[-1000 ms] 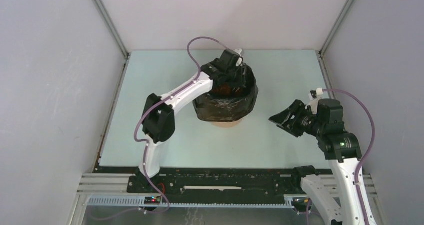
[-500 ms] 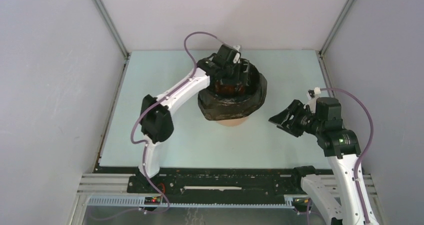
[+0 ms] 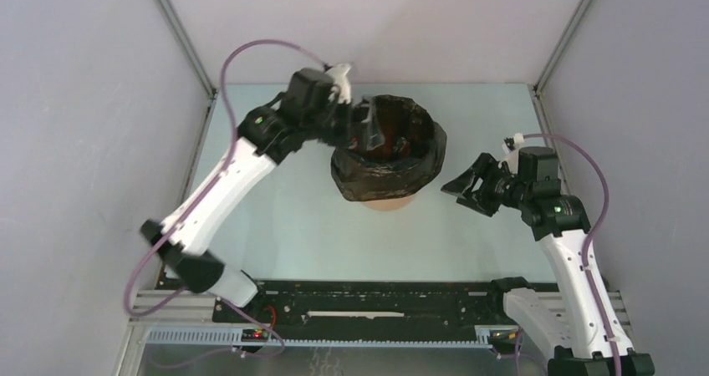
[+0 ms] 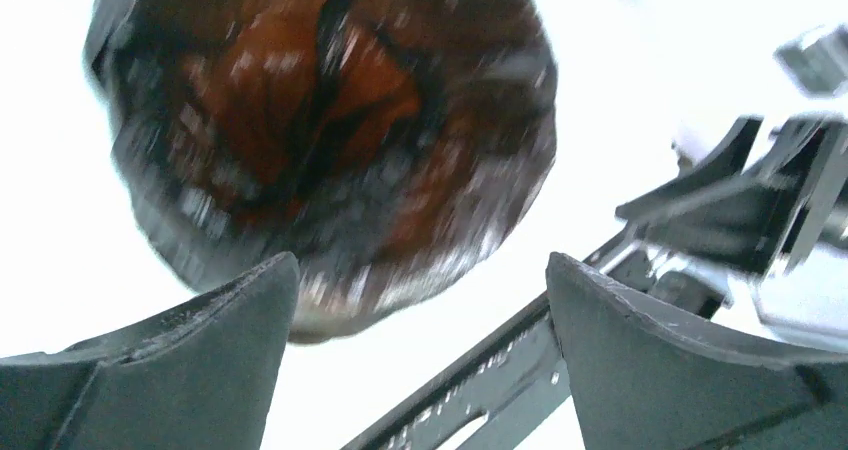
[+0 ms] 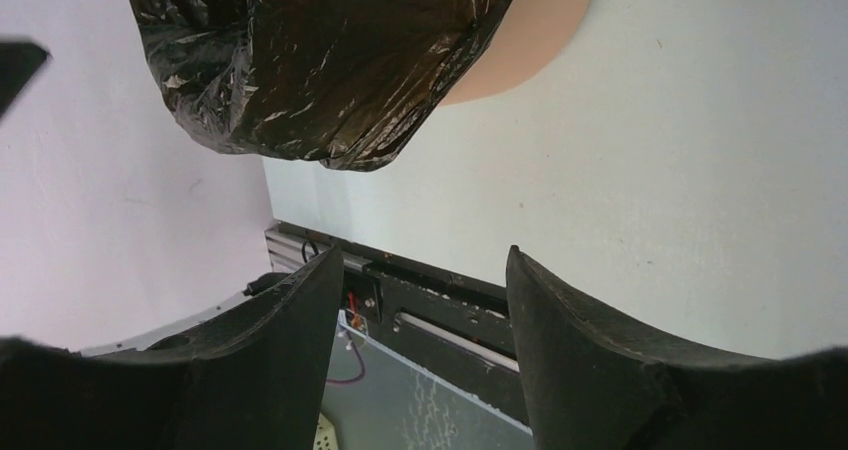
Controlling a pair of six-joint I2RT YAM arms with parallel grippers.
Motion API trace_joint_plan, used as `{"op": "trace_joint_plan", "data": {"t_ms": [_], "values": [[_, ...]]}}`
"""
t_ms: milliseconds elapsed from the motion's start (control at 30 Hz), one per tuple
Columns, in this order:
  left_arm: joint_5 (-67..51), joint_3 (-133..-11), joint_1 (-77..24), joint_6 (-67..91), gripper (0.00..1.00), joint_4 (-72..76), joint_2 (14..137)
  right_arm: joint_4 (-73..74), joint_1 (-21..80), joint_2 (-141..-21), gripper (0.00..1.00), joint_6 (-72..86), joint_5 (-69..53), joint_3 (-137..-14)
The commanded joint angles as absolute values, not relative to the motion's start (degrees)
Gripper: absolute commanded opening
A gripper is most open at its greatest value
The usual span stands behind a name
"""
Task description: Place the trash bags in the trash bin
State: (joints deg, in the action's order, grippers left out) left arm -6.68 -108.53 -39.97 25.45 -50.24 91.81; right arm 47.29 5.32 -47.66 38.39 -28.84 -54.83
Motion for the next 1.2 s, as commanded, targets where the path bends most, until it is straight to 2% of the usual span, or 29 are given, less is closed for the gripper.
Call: {"op": "trace_joint_plan", "data": {"t_ms": [0,200,300,367,467,567,733,867,933,1033,1167], "values": [[-2.9,-90.1,-37.5,25.0,1.00,-49.7,77.6,46.6,7.3,-47.2,0.71,36.3,-28.9,-56.1],[-14.6,-56.1,-26.9,45.0,1.00,-29.0,58.9,50.8,10.2,-42.3,0.75,36.9,-26.3,-56.1],[-19.9,-42.1,-22.9,58.6,0.97,-13.5,55.3,52.8,10.4,-39.3,0.77,38.0,-25.8,-56.1],[-21.0,-37.8,-22.8,62.6,0.93,-6.2,56.8,54.2,10.4,-37.7,0.77,38.3,-25.8,-56.3],[-22.0,-35.6,-23.1,64.7,0.90,0.3,63.8,56.7,10.4,-35.5,0.79,38.2,-24.7,-57.8],[-22.4,-33.6,-24.0,71.8,0.87,16.7,73.7,59.2,10.4,-33.4,0.80,38.0,-23.0,-60.2],[-23.6,-45.3,-27.0,76.0,0.82,22.6,90.3,61.0,10.2,-31.3,0.80,38.8,-21.7,-62.0],[-23.8,-53.2,-27.9,78.0,0.81,22.7,98.6,62.2,10.2,-30.5,0.80,38.9,-21.1,-62.6],[-23.2,-53.7,-27.9,78.3,0.82,22.0,99.7,62.9,10.2,-30.6,0.80,38.5,-20.8,-63.2],[-22.0,-52.8,-27.8,74.4,0.89,14.1,96.5,64.1,10.2,-31.1,0.80,37.7,-20.4,-64.5],[-20.1,-47.6,-27.8,69.8,0.96,2.0,85.1,65.7,10.2,-32.3,0.88,36.1,-19.5,-67.3]]}}
